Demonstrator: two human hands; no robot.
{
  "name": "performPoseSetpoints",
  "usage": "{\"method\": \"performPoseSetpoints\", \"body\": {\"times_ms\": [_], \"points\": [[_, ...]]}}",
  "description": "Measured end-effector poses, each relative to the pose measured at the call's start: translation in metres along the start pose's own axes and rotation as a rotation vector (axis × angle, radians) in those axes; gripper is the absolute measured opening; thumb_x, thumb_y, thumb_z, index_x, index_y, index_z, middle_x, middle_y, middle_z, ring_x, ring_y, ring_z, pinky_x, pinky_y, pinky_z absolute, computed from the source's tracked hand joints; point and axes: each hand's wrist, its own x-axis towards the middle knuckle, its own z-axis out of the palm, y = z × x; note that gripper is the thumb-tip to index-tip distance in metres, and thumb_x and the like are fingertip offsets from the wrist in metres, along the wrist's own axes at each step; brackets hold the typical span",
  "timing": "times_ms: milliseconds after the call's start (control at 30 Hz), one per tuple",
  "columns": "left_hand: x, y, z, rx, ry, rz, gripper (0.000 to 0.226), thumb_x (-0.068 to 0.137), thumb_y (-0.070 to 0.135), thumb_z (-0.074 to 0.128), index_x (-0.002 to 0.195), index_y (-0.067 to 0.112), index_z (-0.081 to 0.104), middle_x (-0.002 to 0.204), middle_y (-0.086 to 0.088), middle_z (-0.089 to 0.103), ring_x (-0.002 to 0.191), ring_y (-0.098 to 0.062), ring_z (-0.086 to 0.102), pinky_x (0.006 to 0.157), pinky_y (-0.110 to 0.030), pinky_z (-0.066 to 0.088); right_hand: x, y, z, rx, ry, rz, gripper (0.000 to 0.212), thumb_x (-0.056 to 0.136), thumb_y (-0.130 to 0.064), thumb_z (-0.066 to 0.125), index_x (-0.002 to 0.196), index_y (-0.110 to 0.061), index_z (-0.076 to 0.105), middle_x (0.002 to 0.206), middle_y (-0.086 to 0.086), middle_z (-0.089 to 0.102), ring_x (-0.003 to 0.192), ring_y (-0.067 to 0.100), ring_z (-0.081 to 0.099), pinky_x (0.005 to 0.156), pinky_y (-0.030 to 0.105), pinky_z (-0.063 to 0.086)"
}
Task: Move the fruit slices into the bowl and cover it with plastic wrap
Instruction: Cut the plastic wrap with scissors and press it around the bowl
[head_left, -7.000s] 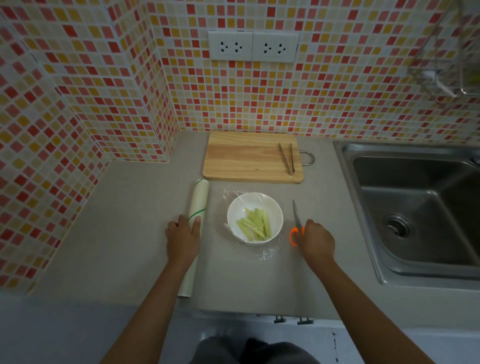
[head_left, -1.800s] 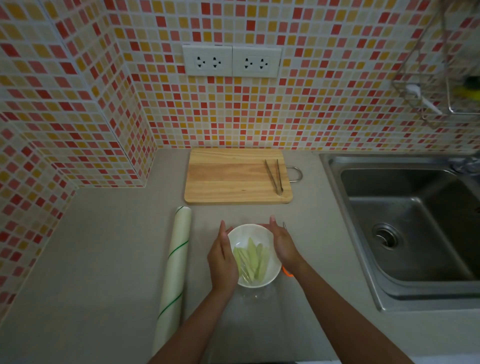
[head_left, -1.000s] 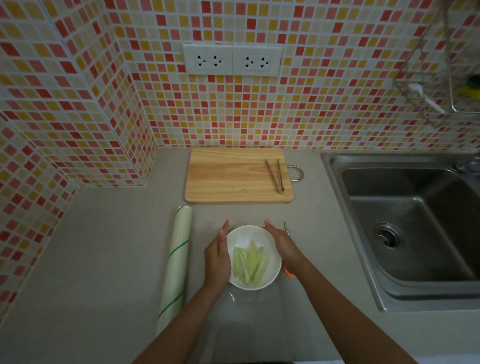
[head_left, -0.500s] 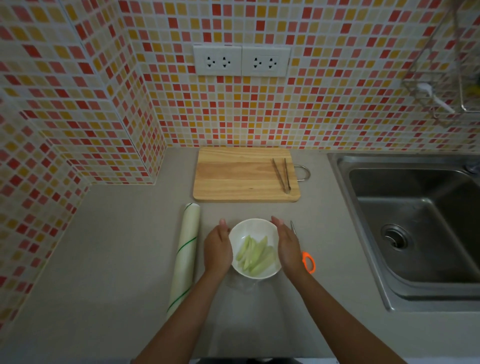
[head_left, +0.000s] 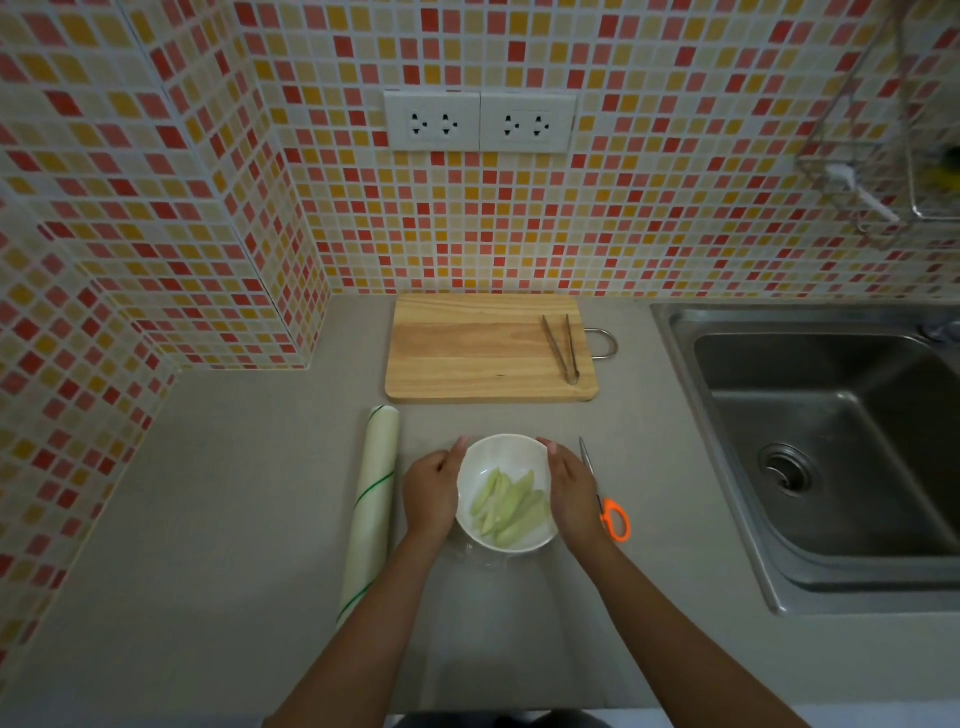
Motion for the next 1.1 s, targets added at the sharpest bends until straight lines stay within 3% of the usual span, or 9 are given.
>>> {"method": "performPoseSetpoints", "body": {"times_ms": [133, 300, 367, 433, 500, 667, 800, 967, 1100], "points": [[-0.003, 0.003, -0.004, -0.123, 0.003, 0.027, 0.045, 0.092, 0.033, 0.059, 0.058, 0.009, 0.042, 0.056, -0.009, 0.038, 0.058, -0.017, 0.036, 0.053, -0.03, 0.029, 0.002, 0.003, 0.001, -0.041, 0.024, -0.02, 0.027, 0.101, -0.014, 0.04, 0.103, -0.014, 0.067, 0.1, 0.001, 0.068, 0.096, 0.016, 0.062, 0.086, 0.028, 0.047], [0.003, 0.006, -0.002, -0.056, -0.014, -0.073, 0.057, 0.095, 0.055, 0.039, 0.055, 0.015, 0.032, 0.053, -0.001, 0.039, 0.054, -0.018, 0.038, 0.052, -0.032, 0.031, 0.0, 0.002, 0.001, -0.112, 0.027, -0.075, 0.029, 0.101, -0.013, 0.04, 0.104, -0.01, 0.069, 0.097, -0.001, 0.068, 0.092, 0.011, 0.062, 0.075, 0.006, 0.045], [0.006, 0.001, -0.001, -0.027, -0.042, -0.067, 0.059, 0.091, 0.061, 0.044, 0.053, 0.017, 0.032, 0.051, 0.0, 0.039, 0.051, -0.016, 0.038, 0.053, -0.032, 0.031, -0.001, 0.002, 0.001, -0.113, 0.031, -0.075, 0.029, 0.1, -0.012, 0.04, 0.105, -0.007, 0.068, 0.098, 0.002, 0.069, 0.093, 0.014, 0.062, 0.078, 0.013, 0.047], [0.01, -0.007, -0.002, -0.044, -0.089, -0.038, 0.057, 0.086, 0.057, 0.057, 0.051, 0.018, 0.035, 0.049, 0.001, 0.037, 0.05, -0.015, 0.037, 0.054, -0.031, 0.029, -0.001, 0.003, 0.001, -0.105, 0.032, -0.064, 0.03, 0.101, -0.012, 0.039, 0.106, -0.006, 0.068, 0.099, 0.003, 0.069, 0.095, 0.016, 0.062, 0.08, 0.021, 0.047], [0.012, -0.013, -0.003, -0.095, -0.141, -0.015, 0.055, 0.084, 0.049, 0.064, 0.049, 0.02, 0.033, 0.048, 0.005, 0.032, 0.052, -0.014, 0.032, 0.055, -0.031, 0.027, -0.001, 0.002, 0.0, -0.115, 0.026, -0.066, 0.03, 0.101, -0.014, 0.039, 0.106, -0.008, 0.068, 0.099, 0.001, 0.068, 0.093, 0.013, 0.062, 0.078, 0.016, 0.046], [0.011, -0.014, -0.006, -0.268, -0.165, -0.142, 0.048, 0.094, 0.038, 0.054, 0.05, 0.019, 0.054, 0.051, 0.005, 0.05, 0.054, -0.014, 0.045, 0.057, -0.028, 0.034, -0.002, 0.001, -0.001, -0.144, 0.004, -0.076, 0.029, 0.1, -0.015, 0.04, 0.102, -0.015, 0.069, 0.094, -0.006, 0.069, 0.088, 0.003, 0.062, 0.071, 0.002, 0.044], [0.003, -0.01, 0.0, -0.355, -0.116, -0.29, 0.036, 0.097, 0.036, 0.049, 0.077, 0.009, 0.062, 0.07, -0.012, 0.054, 0.068, -0.021, 0.051, 0.06, -0.03, 0.039, -0.003, -0.002, 0.0, -0.146, 0.021, -0.064, 0.029, 0.1, -0.013, 0.04, 0.098, -0.017, 0.069, 0.091, -0.007, 0.069, 0.085, 0.002, 0.062, 0.069, 0.003, 0.044], [0.001, -0.008, 0.005, -0.311, -0.059, -0.313, 0.04, 0.1, 0.032, 0.043, 0.073, 0.006, 0.057, 0.074, -0.013, 0.058, 0.072, -0.023, 0.053, 0.07, -0.033, 0.041, -0.003, -0.003, 0.004, -0.116, 0.058, -0.057, 0.03, 0.1, -0.01, 0.039, 0.102, -0.007, 0.07, 0.094, 0.001, 0.069, 0.088, 0.011, 0.061, 0.07, 0.004, 0.044], [0.001, -0.012, 0.005, -0.229, 0.028, -0.222, 0.025, 0.094, 0.022, 0.056, 0.073, 0.009, 0.052, 0.067, -0.003, 0.055, 0.073, -0.021, 0.053, 0.062, -0.029, 0.039, -0.004, -0.006, 0.005, -0.099, 0.068, -0.046, 0.031, 0.1, -0.01, 0.039, 0.103, -0.004, 0.069, 0.095, 0.004, 0.069, 0.088, 0.013, 0.061, 0.068, 0.003, 0.044]]}}
